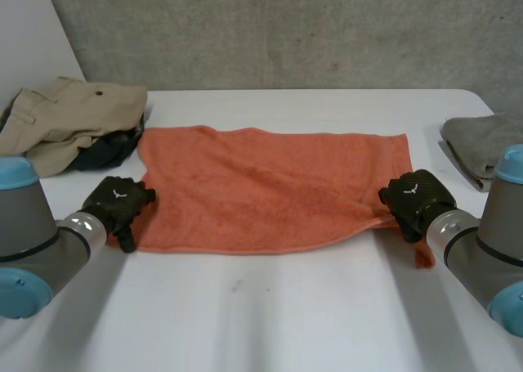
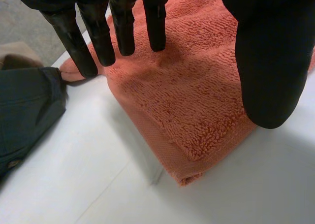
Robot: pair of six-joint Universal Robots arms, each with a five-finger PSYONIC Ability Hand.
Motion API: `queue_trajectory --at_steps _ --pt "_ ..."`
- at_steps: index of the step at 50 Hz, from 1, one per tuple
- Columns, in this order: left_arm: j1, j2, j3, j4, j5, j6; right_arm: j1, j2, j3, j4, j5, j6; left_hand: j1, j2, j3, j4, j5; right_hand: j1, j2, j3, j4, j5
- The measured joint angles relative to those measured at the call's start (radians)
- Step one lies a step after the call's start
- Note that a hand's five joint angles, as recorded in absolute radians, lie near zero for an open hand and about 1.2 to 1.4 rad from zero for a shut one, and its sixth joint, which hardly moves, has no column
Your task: Fold the laundry.
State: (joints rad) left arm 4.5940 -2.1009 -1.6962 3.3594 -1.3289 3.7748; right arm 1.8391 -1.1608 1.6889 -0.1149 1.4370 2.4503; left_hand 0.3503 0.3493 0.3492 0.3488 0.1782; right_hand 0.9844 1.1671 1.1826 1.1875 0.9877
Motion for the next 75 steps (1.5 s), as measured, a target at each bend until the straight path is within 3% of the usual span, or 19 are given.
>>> queue_trajectory --at_steps 15,27,31,33,41,43,46,51,59,66,75 --pt "-0.002 -0.061 0.077 0.01 -0.012 -0.001 0.002 0.002 0.002 0.0 0.001 0.001 0.095 0.095 0.095 0.098 0.041 0.0 0.0 0.0 0.0 0.0" --pt "-0.014 -0.094 0.15 0.013 -0.016 -0.002 0.003 0.001 0.005 0.0 0.002 0.003 0.25 0.243 0.242 0.245 0.232 0.0 0.0 0.0 0.0 0.0" --pt "-0.021 -0.099 0.171 0.012 -0.015 -0.003 0.003 0.001 0.006 0.0 0.002 0.005 0.746 0.713 0.709 0.717 0.698 0.0 0.0 0.0 0.0 0.0" --pt "-0.023 -0.098 0.173 0.013 -0.014 -0.004 0.002 0.0 0.006 0.0 0.002 0.006 0.783 0.823 0.818 0.827 0.782 0.0 0.0 0.0 0.0 0.0" --pt "-0.025 -0.051 0.134 0.012 -0.016 -0.007 -0.001 -0.003 0.003 0.005 0.002 0.011 0.783 0.841 0.837 0.845 0.783 0.0 0.0 0.0 0.0 0.0" --pt "-0.022 -0.006 0.106 0.013 -0.016 -0.011 -0.001 -0.005 0.001 0.015 0.004 0.015 0.783 0.841 0.837 0.845 0.783 -0.164 -0.194 -0.202 -0.185 -0.158" --pt "-0.017 0.047 0.073 0.015 -0.016 -0.015 -0.005 -0.009 -0.003 0.042 0.004 0.043 0.783 0.842 0.837 0.845 0.783 -0.497 -0.599 -0.607 -0.597 -0.571" --pt "-0.013 0.102 0.031 0.017 -0.016 -0.019 -0.046 -0.022 -0.02 0.108 -0.008 0.172 0.783 0.842 0.837 0.845 0.783 -0.649 -0.782 -0.806 -0.81 -0.786" --pt "-0.009 0.113 0.001 0.017 -0.017 -0.02 -0.19 -0.034 -0.027 0.217 -0.13 0.38 0.783 0.842 0.837 0.849 0.783 -0.635 -0.777 -0.778 -0.785 -0.752" --pt "-0.002 0.111 0.001 0.017 -0.017 -0.021 -0.302 -0.033 0.022 0.233 -0.217 0.393 0.783 0.843 0.837 0.849 0.783 -0.54 -0.646 -0.661 -0.665 -0.653" --pt "0.002 0.115 0.003 0.012 -0.018 -0.045 -0.322 -0.015 0.063 0.182 -0.242 0.419 0.783 0.843 0.837 0.849 0.783 -0.452 -0.544 -0.556 -0.562 -0.558"
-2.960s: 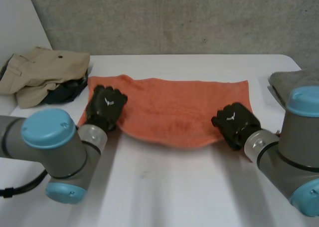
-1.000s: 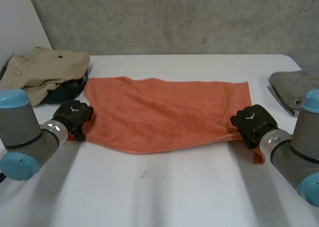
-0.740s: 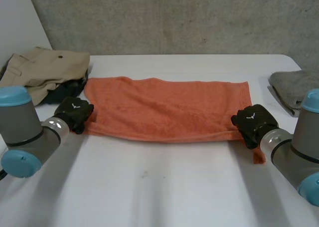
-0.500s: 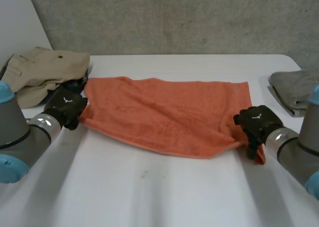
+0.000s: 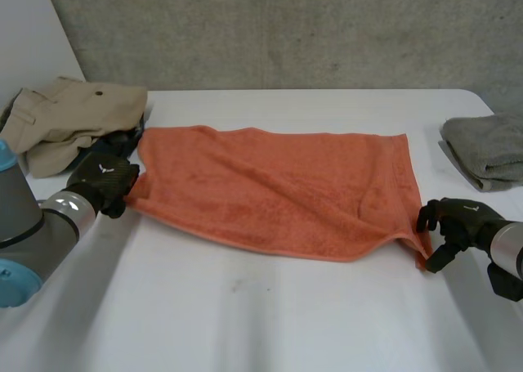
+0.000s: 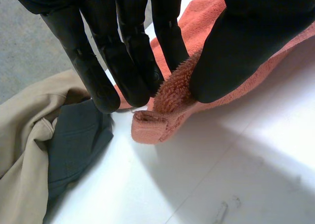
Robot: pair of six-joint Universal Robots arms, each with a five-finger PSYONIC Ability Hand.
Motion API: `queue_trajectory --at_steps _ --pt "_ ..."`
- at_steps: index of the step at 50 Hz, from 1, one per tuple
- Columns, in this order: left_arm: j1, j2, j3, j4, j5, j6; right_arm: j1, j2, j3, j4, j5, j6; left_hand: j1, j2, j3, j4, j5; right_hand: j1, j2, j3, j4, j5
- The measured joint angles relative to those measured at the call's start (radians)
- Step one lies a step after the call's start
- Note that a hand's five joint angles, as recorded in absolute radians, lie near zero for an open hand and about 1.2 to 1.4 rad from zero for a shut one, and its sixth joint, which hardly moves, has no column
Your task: Fold the laundry.
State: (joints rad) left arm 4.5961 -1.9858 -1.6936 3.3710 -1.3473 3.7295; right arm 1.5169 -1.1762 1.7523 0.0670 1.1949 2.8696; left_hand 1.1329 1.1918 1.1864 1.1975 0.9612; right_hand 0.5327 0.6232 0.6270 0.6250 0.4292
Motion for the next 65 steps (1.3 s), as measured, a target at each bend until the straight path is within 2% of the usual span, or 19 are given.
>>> queue_trajectory --at_steps 11,21,22,23,26,31,35,39,41,44,45,49,53,55,58,65 --pt "0.014 0.037 -0.015 -0.026 -0.001 -0.026 0.037 0.053 -0.03 -0.036 -0.037 0.119 0.0 0.0 0.0 0.0 0.0 0.047 0.047 0.056 0.055 0.053" --pt "0.046 0.102 -0.042 -0.058 0.003 -0.027 0.073 0.058 -0.045 -0.069 -0.028 0.14 0.0 0.0 0.0 0.0 0.0 0.099 0.114 0.11 0.111 0.108" --pt "0.049 0.107 -0.044 -0.063 0.004 -0.029 0.08 0.062 -0.048 -0.075 -0.024 0.139 0.0 0.0 0.0 0.0 0.0 0.215 0.252 0.24 0.241 0.238" --pt "0.05 0.109 -0.045 -0.065 0.004 -0.03 0.084 0.065 -0.05 -0.079 -0.021 0.138 0.0 0.0 0.0 0.0 0.0 0.215 0.252 0.24 0.241 0.238" --pt "0.054 0.114 -0.048 -0.075 0.004 -0.034 0.098 0.075 -0.06 -0.094 -0.005 0.13 0.0 0.0 0.0 0.0 0.0 0.424 0.509 0.497 0.502 0.505" --pt "0.054 0.12 -0.054 -0.098 0.004 -0.036 0.112 0.074 -0.079 -0.101 0.027 0.101 0.0 0.0 0.0 0.0 0.0 0.448 0.545 0.556 0.562 0.558" --pt "0.053 0.145 -0.065 -0.148 0.002 -0.029 0.115 0.023 -0.079 -0.061 0.041 0.007 0.0 0.0 0.0 0.0 0.0 0.448 0.545 0.556 0.562 0.558" --pt "0.055 0.192 -0.088 -0.25 -0.006 -0.009 0.11 -0.075 -0.063 0.045 0.049 -0.178 0.0 0.0 0.0 0.0 0.0 0.448 0.545 0.556 0.562 0.558" --pt "0.059 0.233 -0.109 -0.334 -0.015 0.02 0.102 -0.148 -0.05 0.153 0.057 -0.346 0.0 0.0 0.0 0.0 0.0 0.448 0.545 0.556 0.562 0.558" --pt "0.065 0.268 -0.13 -0.401 -0.022 0.057 0.093 -0.185 -0.044 0.224 0.064 -0.448 0.0 0.0 0.0 0.0 0.0 0.448 0.545 0.556 0.562 0.558" --pt "0.076 0.307 -0.157 -0.469 -0.031 0.113 0.073 -0.225 -0.04 0.323 0.077 -0.579 0.0 0.0 0.0 0.0 0.0 0.448 0.545 0.556 0.563 0.558" --pt "0.093 0.365 -0.205 -0.539 -0.041 0.215 0.038 -0.256 -0.048 0.443 0.102 -0.717 0.0 0.0 0.0 0.0 0.0 0.448 0.545 0.556 0.563 0.558" --pt "0.104 0.404 -0.242 -0.551 -0.046 0.309 0.014 -0.244 -0.092 0.492 0.127 -0.782 0.0 0.0 0.0 0.0 0.0 0.448 0.545 0.556 0.563 0.558" --pt "0.105 0.405 -0.243 -0.548 -0.046 0.314 0.013 -0.239 -0.098 0.49 0.129 -0.784 0.0 0.0 0.0 0.0 0.0 0.448 0.545 0.556 0.563 0.558" --pt "0.098 0.37 -0.218 -0.486 -0.048 0.337 0.022 -0.154 -0.175 0.435 0.149 -0.77 0.0 0.0 0.0 0.0 0.0 0.448 0.545 0.556 0.563 0.558" --pt "-0.008 0.162 -0.027 -0.321 -0.106 0.207 0.123 0.062 -0.368 0.266 0.224 -0.707 0.0 0.003 0.005 0.0 0.0 0.452 0.545 0.556 0.563 0.558"
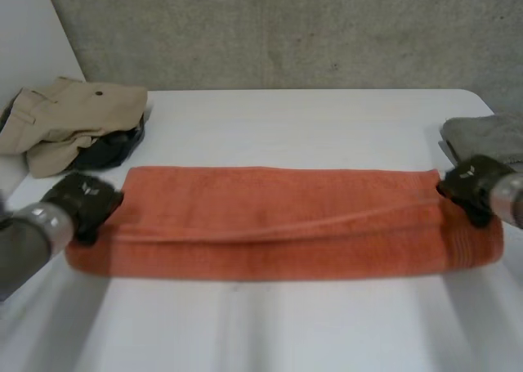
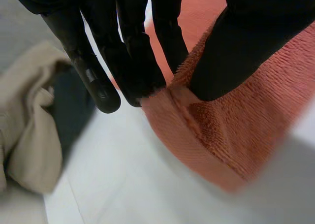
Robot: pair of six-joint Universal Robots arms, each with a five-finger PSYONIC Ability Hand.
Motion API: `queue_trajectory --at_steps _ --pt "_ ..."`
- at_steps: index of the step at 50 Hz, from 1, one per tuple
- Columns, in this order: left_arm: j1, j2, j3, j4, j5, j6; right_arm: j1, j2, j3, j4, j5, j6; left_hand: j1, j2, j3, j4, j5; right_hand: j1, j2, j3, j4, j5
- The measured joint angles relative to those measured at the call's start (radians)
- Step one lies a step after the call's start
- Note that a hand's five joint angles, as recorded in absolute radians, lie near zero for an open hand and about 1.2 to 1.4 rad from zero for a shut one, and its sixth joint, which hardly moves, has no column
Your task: Fold the laundry.
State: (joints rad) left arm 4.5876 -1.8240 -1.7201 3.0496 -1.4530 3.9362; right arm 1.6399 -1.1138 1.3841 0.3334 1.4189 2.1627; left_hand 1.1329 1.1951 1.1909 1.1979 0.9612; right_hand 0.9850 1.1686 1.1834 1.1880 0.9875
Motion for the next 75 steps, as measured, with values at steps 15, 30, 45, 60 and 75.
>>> queue_trajectory --at_steps 15,30,45,60,75 --pt "-0.153 -0.488 0.567 0.184 -0.2 -0.143 0.103 0.294 -0.271 -0.337 0.093 0.004 0.0 0.0 0.0 0.0 0.0 0.0 0.0 0.0 0.0 0.0" --pt "-0.198 -0.673 0.76 0.266 -0.241 -0.058 0.13 0.508 -0.488 -0.387 0.199 -0.065 -0.918 -0.902 -0.892 -0.911 -0.852 -0.781 -0.932 -0.952 -0.947 -0.911" --pt "-0.248 -0.389 0.424 0.408 -0.241 -0.092 0.106 0.045 -0.131 -0.446 0.073 0.349 -0.937 -0.994 -0.985 -0.996 -0.915 -0.787 -0.951 -0.98 -0.957 -0.923" --pt "-0.274 -0.208 0.166 0.413 -0.226 -0.237 -0.036 -0.003 0.132 -0.247 -0.049 0.377 -0.937 -0.994 -0.985 -0.996 -0.915 -0.708 -0.842 -0.854 -0.862 -0.835" --pt "-0.275 -0.226 0.151 0.413 -0.219 -0.249 -0.085 0.162 0.137 -0.451 -0.058 0.345 -0.937 -0.994 -0.985 -0.996 -0.915 -0.028 0.0 -0.006 -0.007 -0.017"
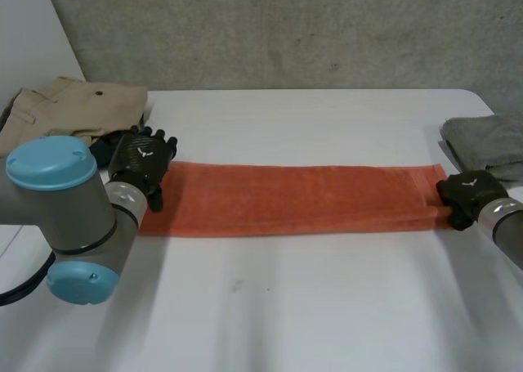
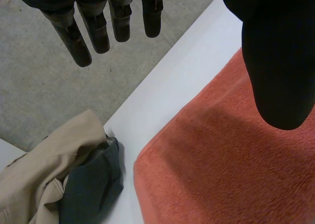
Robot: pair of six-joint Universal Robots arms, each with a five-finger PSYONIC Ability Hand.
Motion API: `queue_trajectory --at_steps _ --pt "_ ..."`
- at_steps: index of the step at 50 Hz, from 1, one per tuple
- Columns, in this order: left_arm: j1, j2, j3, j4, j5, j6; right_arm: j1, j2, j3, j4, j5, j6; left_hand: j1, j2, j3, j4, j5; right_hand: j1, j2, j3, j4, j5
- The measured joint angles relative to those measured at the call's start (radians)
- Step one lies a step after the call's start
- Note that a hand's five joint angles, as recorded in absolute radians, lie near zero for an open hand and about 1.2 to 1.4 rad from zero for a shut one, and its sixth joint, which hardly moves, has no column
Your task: Fold the laundry.
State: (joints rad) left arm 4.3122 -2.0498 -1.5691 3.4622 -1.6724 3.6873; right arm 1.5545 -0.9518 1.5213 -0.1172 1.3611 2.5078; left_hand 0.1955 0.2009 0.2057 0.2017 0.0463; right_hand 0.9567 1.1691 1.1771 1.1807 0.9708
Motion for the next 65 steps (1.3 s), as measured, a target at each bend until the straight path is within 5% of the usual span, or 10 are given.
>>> queue_trajectory --at_steps 21,29,33,37,38,46,49,50,53,65 --pt "0.038 0.088 -0.064 -0.003 0.004 0.003 -0.29 -0.169 0.012 -0.038 0.041 -0.314 0.0 0.0 0.0 0.0 0.0 0.01 0.0 0.004 0.007 0.0" --pt "0.091 0.144 -0.106 -0.005 0.025 0.003 -0.045 -0.215 -0.085 -0.065 0.009 -0.227 0.0 0.0 0.0 0.0 0.0 0.015 0.0 0.011 0.007 0.007" --pt "0.118 0.172 -0.123 -0.007 0.041 0.001 0.204 -0.217 -0.138 -0.127 -0.07 -0.191 0.0 0.0 0.0 0.0 0.0 0.019 0.0 0.012 0.008 0.007" --pt "0.127 0.185 -0.132 -0.008 0.048 0.001 0.253 -0.213 -0.147 -0.142 -0.089 -0.189 0.0 0.0 0.0 0.0 0.0 0.019 0.0 0.012 0.008 0.007" --pt "0.13 0.191 -0.139 -0.009 0.05 0.0 0.406 -0.162 -0.177 -0.185 -0.151 -0.198 0.0 0.0 0.0 0.0 0.0 0.019 0.0 0.012 0.008 0.008" --pt "0.121 0.193 -0.165 -0.008 0.051 0.0 0.683 0.079 -0.25 -0.225 -0.254 -0.284 0.0 0.0 0.0 0.0 0.0 0.019 0.0 0.012 0.01 0.01" --pt "0.116 0.19 -0.168 -0.008 0.05 0.0 0.71 0.119 -0.258 -0.223 -0.258 -0.304 0.0 0.0 0.0 0.0 0.0 0.019 0.0 0.012 0.01 0.01" --pt "0.109 0.187 -0.168 -0.007 0.05 0.0 0.727 0.149 -0.263 -0.219 -0.256 -0.32 0.0 0.0 0.0 0.0 0.0 -0.348 -0.455 -0.44 -0.442 -0.413" --pt "0.093 0.182 -0.16 -0.005 0.05 0.0 0.732 0.152 -0.258 -0.213 -0.228 -0.32 0.0 0.0 0.0 0.0 0.0 -0.64 -0.795 -0.786 -0.786 -0.753" --pt "-0.092 0.092 0.013 -0.003 0.051 -0.037 0.572 -0.113 -0.104 -0.126 0.054 0.086 0.0 0.0 0.0 0.0 0.0 -0.76 -0.952 -0.973 -0.951 -0.907"
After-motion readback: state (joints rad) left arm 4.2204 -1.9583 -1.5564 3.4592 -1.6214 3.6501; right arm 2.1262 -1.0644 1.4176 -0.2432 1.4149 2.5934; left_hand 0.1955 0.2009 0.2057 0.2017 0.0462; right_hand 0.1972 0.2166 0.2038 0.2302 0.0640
